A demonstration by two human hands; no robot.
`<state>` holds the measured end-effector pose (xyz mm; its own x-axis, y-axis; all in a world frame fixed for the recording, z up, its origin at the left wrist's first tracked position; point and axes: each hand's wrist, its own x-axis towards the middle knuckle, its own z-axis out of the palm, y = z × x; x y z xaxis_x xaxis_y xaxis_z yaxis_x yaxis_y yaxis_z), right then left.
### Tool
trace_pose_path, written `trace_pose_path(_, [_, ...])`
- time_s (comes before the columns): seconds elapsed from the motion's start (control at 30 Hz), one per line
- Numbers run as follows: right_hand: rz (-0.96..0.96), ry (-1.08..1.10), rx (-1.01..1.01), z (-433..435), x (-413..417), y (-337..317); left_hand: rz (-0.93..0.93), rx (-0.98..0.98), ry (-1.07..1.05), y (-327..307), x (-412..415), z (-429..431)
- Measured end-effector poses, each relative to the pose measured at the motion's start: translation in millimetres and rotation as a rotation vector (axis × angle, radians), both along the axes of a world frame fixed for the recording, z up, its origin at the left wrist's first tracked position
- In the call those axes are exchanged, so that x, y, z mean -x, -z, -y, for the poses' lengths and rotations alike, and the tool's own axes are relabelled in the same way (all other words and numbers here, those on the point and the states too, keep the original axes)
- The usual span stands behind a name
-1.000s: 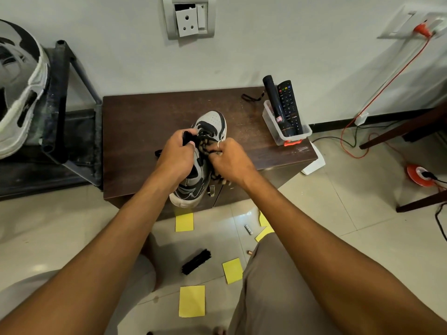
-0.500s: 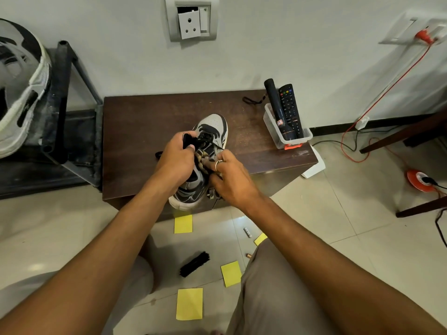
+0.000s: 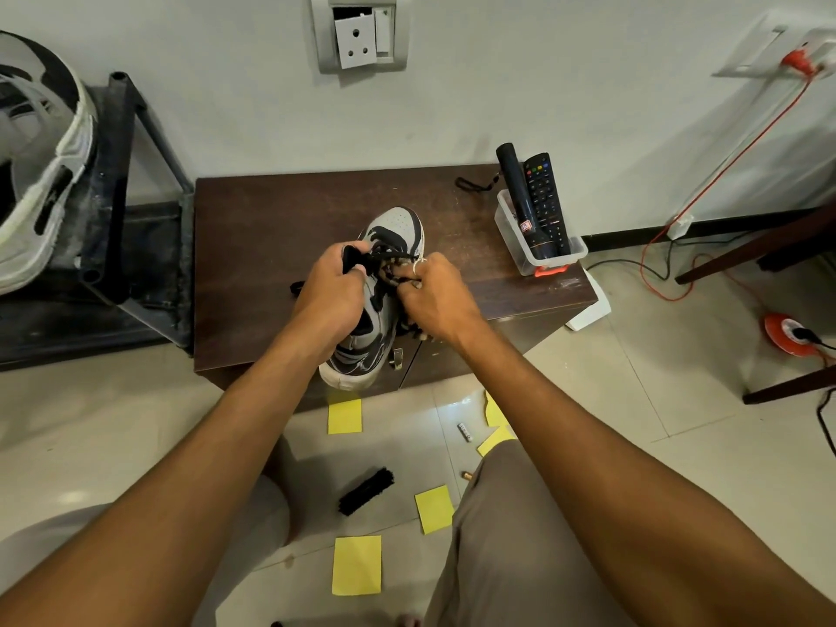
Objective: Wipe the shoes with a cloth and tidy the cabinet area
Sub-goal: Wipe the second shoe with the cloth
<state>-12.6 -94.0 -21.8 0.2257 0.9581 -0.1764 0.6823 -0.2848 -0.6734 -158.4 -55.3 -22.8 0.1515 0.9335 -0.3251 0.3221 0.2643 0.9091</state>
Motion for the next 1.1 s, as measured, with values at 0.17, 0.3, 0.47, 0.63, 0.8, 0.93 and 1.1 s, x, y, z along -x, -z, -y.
trace_pose_path(0.17, [-0.251, -0.093, 0.111, 18, 10, -16, 0.002, -0.017, -0.021, 1, -4, 1])
trace_pose_path(0.3, [-0.401, -0.088, 0.128, 37, 11, -21, 0.001, -0.021, -0.042, 1, -2, 1])
trace_pose_path(0.47, [-0.352, -0.118, 0.081, 49, 12, -14, 0.006, -0.027, -0.047, 4, -4, 1])
trace_pose_path(0.63, [0.197, -0.273, -0.031, 39, 12, 0, 0.023, -0.019, -0.039, 5, -3, 0])
trace_pose_path(0.8, [0.518, -0.320, -0.056, 22, 8, -7, 0.025, -0.019, -0.013, 3, -2, -1])
trace_pose_path(0.93, [0.608, -0.245, -0.044, 6, 8, -6, 0.026, -0.003, -0.010, 2, 0, -1])
trace_pose_path(1.1, [0.272, -0.036, 0.031, -4, 16, -8, 0.033, -0.017, -0.014, 2, 0, -1])
